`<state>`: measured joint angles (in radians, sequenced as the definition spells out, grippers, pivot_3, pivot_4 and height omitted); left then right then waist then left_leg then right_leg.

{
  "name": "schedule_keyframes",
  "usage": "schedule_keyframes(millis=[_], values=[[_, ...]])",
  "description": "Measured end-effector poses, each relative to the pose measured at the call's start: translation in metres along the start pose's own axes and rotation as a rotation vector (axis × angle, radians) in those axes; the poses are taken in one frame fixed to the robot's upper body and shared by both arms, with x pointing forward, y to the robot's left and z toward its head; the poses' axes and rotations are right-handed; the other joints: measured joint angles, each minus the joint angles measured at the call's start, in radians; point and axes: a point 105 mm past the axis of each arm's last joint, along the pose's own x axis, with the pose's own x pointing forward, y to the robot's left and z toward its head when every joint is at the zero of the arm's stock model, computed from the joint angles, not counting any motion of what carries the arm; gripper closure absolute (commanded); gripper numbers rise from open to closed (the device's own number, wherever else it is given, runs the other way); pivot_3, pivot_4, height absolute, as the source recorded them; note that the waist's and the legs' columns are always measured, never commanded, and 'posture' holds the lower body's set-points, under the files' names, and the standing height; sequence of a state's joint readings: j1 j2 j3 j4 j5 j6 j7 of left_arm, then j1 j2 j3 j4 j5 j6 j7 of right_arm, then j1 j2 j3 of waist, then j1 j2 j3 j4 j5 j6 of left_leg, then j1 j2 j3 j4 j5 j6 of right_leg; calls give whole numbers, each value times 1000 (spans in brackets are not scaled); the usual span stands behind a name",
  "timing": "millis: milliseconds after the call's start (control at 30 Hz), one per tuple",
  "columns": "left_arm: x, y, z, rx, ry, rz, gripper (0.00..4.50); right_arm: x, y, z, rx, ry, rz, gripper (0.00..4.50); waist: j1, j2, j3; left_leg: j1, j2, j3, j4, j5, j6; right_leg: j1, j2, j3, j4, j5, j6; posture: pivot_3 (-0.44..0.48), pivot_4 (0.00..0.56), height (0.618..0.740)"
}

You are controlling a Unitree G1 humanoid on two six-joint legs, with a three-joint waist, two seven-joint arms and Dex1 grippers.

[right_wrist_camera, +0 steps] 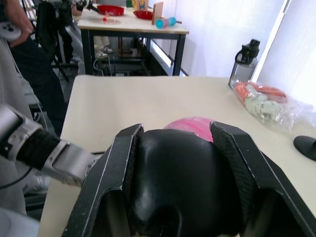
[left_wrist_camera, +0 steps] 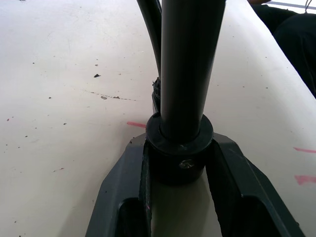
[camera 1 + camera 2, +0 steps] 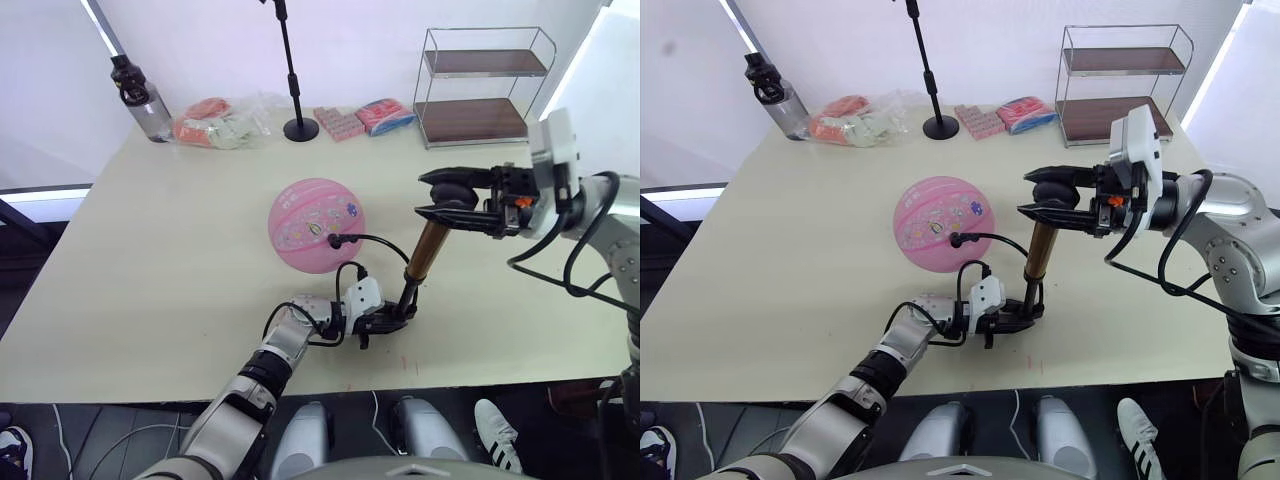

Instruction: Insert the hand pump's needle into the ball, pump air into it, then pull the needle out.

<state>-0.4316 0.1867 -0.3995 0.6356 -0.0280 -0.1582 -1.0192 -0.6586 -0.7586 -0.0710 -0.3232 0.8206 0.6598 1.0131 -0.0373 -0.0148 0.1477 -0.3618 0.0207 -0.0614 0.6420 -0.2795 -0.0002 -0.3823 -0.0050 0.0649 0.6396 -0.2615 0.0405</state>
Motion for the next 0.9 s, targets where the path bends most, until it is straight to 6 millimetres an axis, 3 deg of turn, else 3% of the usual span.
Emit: schedule_keyframes(millis=[233, 400, 900], values=[[1, -1, 3, 10, -6, -6, 3393, 3, -2, 6, 70, 5, -11, 2847, 2, 1, 3, -5, -1, 0, 0, 0, 0, -4, -2, 0, 0, 0, 0, 0, 150, 740], [2, -2, 3, 11, -6, -11, 3393, 1, 2, 2, 28, 2, -8, 2847, 3, 0, 2, -6, -3, 0, 0, 0, 0, -4, -5, -1, 0, 0, 0, 0, 150, 740], [0, -2, -5, 2, 20, 6, 3393, 1, 28, -88, 37, 25, -54, 2847, -3, -8, -13, 3, -1, 0, -1, 0, 0, 3, -1, -2, 0, -1, 1, 0, 150, 740]])
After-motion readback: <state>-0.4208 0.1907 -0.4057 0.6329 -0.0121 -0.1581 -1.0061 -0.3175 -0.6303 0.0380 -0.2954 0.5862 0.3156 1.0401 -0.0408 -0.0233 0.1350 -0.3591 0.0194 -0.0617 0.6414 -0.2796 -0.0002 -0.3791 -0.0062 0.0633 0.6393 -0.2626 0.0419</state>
